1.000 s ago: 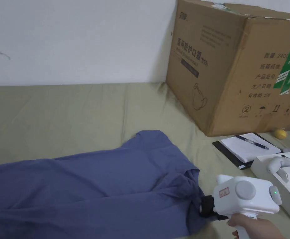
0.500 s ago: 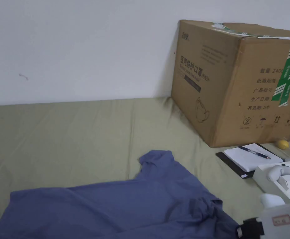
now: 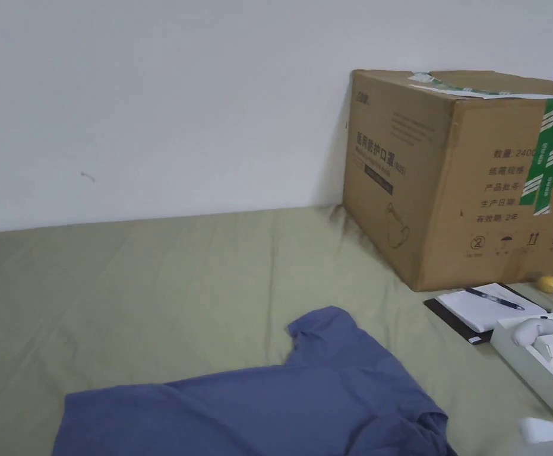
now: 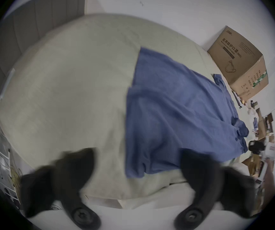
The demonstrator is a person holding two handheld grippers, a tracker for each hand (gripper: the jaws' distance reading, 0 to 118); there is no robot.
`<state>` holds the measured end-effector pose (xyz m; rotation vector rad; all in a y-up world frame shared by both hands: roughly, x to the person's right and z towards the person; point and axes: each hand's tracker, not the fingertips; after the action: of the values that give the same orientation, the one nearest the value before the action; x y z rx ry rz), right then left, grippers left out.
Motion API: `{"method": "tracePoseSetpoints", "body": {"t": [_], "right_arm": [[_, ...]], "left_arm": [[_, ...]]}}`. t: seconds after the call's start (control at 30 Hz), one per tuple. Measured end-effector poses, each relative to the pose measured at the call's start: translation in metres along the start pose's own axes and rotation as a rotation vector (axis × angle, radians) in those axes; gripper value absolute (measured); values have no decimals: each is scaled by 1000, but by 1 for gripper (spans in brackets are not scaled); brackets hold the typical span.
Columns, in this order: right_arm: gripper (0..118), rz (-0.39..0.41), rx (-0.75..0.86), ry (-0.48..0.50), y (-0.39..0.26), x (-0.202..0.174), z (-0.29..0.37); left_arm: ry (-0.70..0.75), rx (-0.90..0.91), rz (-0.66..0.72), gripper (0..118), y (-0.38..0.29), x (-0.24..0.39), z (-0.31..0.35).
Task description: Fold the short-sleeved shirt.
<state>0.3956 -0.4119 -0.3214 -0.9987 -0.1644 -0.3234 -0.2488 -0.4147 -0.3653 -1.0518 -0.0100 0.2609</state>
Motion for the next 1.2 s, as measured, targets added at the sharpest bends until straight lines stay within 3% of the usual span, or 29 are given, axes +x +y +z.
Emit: {"method": "tracePoseSetpoints", "body": {"t": [0.03, 0.07, 0.3, 0.4, 0.47, 0.5, 0.53, 0.57, 0.63, 0.73, 0.83, 0.97, 1.07, 1.1, 1.13, 1.17, 1.2], "right_arm": [[117, 32, 54, 7, 0, -6, 12], [118, 72, 137, 15, 0, -15, 29], [118, 242, 558, 177, -18, -110, 113], [115, 305, 788, 242, -35, -150, 130], [96, 355, 925, 267, -42, -169, 135], [71, 365, 987, 253, -44, -179, 137], [36, 373, 1021, 235, -42, -188, 137], [11, 379, 1030, 221, -39, -194, 135], [4, 366, 1034, 228, -28, -200, 127], [3, 358, 974, 242, -4, -205, 117], [3, 371, 923, 245, 14, -202, 104], [3, 395, 809, 248, 30, -200, 79], [3, 389, 735, 251, 34, -200, 54], [3, 385, 718, 251, 34, -200, 47], [3, 379, 697, 253, 34, -200, 39], [3, 372, 671, 258, 34, -200, 31], [3, 367, 652, 259, 33, -200, 24]], "left_arm": [[0, 74, -38, 117, 3, 1, 12], [-36, 154, -60, 117, 7, 4, 30], [-319, 496, -31, 117, 11, 63, 115], [-267, 682, -113, 112, 1, 88, 126], [-211, 796, -197, 77, -7, 105, 132], [-162, 840, -240, 55, -9, 115, 132], [-132, 861, -271, 23, -10, 122, 130], [-115, 877, -288, 6, -9, 127, 128], [-111, 901, -287, 0, -4, 132, 124], [-51, 885, -301, 0, 28, 135, 119], [-87, 703, -256, 0, 102, 118, 94], [-76, -1, -216, 0, 220, 86, -11], [-126, -144, -107, 4, 245, 58, -85], [-100, -161, -85, 22, 251, 53, -103], [-72, -173, -74, 68, 256, 48, -122], [-64, -172, -77, 68, 255, 45, -139], [-39, -180, -86, 81, 255, 43, -154]]}}
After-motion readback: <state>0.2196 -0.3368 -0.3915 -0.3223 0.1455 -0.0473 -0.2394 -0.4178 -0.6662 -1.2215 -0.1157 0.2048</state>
